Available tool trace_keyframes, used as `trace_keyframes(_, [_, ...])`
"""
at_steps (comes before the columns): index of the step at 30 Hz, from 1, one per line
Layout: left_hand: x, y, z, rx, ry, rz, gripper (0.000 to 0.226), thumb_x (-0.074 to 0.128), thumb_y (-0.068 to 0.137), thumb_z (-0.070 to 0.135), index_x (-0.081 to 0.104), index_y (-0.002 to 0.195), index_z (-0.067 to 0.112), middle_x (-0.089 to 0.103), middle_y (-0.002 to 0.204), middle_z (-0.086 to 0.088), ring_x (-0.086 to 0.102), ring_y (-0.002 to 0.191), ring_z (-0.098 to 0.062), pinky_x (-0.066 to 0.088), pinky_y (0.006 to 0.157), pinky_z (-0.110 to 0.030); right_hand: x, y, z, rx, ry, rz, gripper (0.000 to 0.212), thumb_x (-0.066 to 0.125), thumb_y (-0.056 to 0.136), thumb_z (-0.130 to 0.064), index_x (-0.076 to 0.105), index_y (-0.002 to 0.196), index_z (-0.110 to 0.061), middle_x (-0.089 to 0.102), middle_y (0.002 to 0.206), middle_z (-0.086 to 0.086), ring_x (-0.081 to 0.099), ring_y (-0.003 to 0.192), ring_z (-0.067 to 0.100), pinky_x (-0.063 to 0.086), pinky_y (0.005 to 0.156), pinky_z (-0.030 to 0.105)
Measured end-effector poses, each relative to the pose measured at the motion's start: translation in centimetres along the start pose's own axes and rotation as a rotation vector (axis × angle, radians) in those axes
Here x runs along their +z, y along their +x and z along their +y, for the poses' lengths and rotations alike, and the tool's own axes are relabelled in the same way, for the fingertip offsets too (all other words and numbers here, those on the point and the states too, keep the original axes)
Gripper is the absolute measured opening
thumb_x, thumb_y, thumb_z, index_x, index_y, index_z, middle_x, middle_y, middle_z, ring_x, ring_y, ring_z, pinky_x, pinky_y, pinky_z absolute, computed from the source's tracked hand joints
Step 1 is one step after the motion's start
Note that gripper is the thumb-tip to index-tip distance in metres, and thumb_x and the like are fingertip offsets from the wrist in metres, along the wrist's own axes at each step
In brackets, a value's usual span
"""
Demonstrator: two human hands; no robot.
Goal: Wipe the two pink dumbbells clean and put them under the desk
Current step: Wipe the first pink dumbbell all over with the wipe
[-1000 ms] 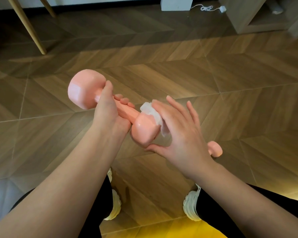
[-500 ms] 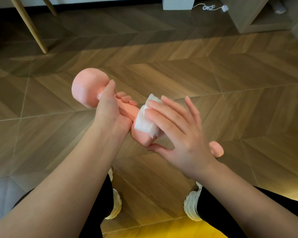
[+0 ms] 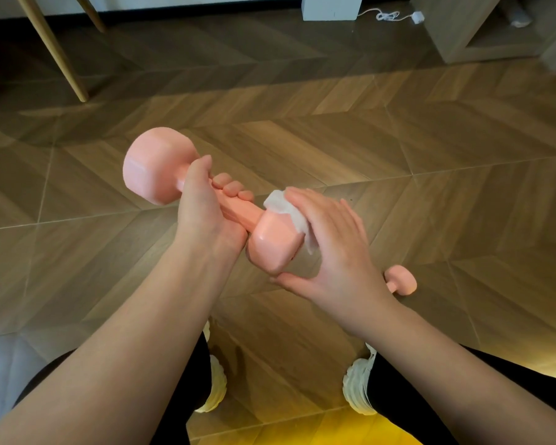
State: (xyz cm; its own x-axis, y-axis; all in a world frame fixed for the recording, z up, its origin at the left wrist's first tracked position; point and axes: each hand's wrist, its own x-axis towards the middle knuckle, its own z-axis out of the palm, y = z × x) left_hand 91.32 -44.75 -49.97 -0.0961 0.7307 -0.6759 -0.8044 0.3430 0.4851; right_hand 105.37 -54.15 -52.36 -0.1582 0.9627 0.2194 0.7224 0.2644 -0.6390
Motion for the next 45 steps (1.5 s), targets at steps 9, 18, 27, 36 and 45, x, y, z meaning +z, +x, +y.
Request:
trace_keyframes(9, [0.6, -0.5, -0.1, -0.108, 0.122, -0.072, 0.026, 0.055, 0.091, 0.012, 0.044, 0.067, 0.014, 0.042, 0.055, 0.000, 0.045, 0.051, -0.014, 0.045, 0.062, -0.029, -0.2, 0.1, 1.5, -0.179, -0.230, 0.193, 0.077, 0.085, 0.070, -0.030, 0.047, 0.135, -0.020, 0.054, 0.141, -0.001, 0.048, 0.133, 0.018, 0.023, 0.116, 0.053])
trace_keyframes(18, [0.2, -0.7, 0.4, -0.114, -0.019, -0.021, 0.031, 0.053, 0.090, 0.017, 0.035, 0.065, 0.020, 0.032, 0.049, 0.009, 0.031, 0.039, -0.007, 0.031, 0.043, -0.019, 0.0, 0.3, 1.6, -0.167, -0.255, 0.179, 0.079, 0.090, 0.064, -0.032, 0.054, 0.131, -0.011, 0.062, 0.132, -0.002, 0.045, 0.135, 0.018, 0.017, 0.120, 0.050])
trace_keyframes(27, [0.5, -1.5, 0.9, -0.032, -0.017, -0.037, 0.028, 0.044, 0.091, 0.015, 0.027, 0.068, 0.020, 0.023, 0.050, 0.007, 0.023, 0.039, -0.010, 0.027, 0.041, -0.020, -0.2, 0.2, 0.3, -0.392, -0.226, 0.156, 0.068, 0.080, 0.081, -0.034, 0.044, 0.137, -0.018, 0.048, 0.147, -0.002, 0.037, 0.142, 0.022, 0.024, 0.113, 0.063])
trace_keyframes(36, [0.6, -1.6, 0.9, -0.016, -0.019, -0.049, 0.030, 0.044, 0.090, 0.014, 0.028, 0.065, 0.020, 0.023, 0.049, 0.007, 0.022, 0.039, -0.010, 0.027, 0.041, -0.021, -0.7, 0.3, -0.1, -0.152, -0.095, 0.104, 0.085, 0.080, 0.072, -0.053, 0.046, 0.141, -0.016, 0.049, 0.146, -0.003, 0.036, 0.144, 0.019, 0.020, 0.115, 0.062])
trace_keyframes(45, [0.8, -1.7, 0.9, -0.036, -0.016, -0.067, 0.029, 0.044, 0.088, 0.013, 0.030, 0.064, 0.020, 0.023, 0.050, 0.007, 0.023, 0.040, -0.011, 0.027, 0.044, -0.023, -0.8, 0.4, 0.0, -0.048, -0.067, 0.077, 0.090, 0.080, 0.066, -0.059, 0.047, 0.140, -0.020, 0.050, 0.145, -0.009, 0.034, 0.144, 0.015, 0.017, 0.117, 0.059])
